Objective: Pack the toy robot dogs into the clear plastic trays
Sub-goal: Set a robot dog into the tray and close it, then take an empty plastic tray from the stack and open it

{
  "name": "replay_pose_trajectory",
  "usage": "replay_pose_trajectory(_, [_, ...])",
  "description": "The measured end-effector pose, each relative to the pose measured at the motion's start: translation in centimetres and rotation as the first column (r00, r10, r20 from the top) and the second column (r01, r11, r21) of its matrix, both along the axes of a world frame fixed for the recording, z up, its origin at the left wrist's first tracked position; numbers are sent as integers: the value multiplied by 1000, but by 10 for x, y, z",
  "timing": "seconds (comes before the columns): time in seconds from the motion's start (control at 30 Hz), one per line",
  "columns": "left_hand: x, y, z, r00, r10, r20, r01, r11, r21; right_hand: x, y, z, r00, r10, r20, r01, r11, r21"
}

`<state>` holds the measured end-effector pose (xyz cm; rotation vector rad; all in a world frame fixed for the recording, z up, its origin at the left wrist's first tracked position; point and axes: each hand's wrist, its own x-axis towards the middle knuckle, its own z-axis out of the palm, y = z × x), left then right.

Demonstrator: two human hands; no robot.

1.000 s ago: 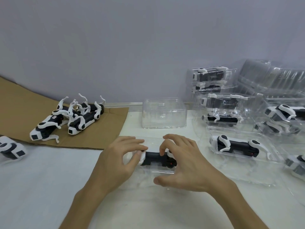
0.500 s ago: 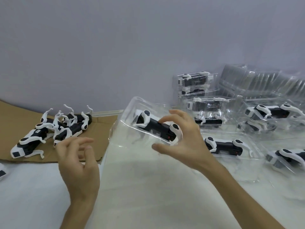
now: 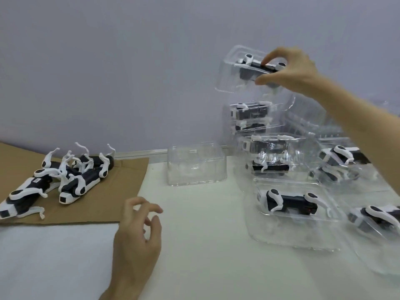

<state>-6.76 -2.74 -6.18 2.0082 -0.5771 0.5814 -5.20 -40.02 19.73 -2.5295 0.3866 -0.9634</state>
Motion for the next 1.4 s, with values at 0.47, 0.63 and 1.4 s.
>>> replay_pose_trajectory(0.47, [24,-2,-5,983,54,-175,-58,998,-20,57,-63,-40,949,-118,-291,5,932,-362])
replay_pose_trajectory(0.63, [21,-2,-3,976,51,-211,-60,998,-35,50,-56,-38,954,-120,-275,14,934,-356])
replay_pose_trajectory(1.4, [19,3,-5,951,-32,-307,40,999,21,52,137,-178,805,-1,-593,-273,887,-372])
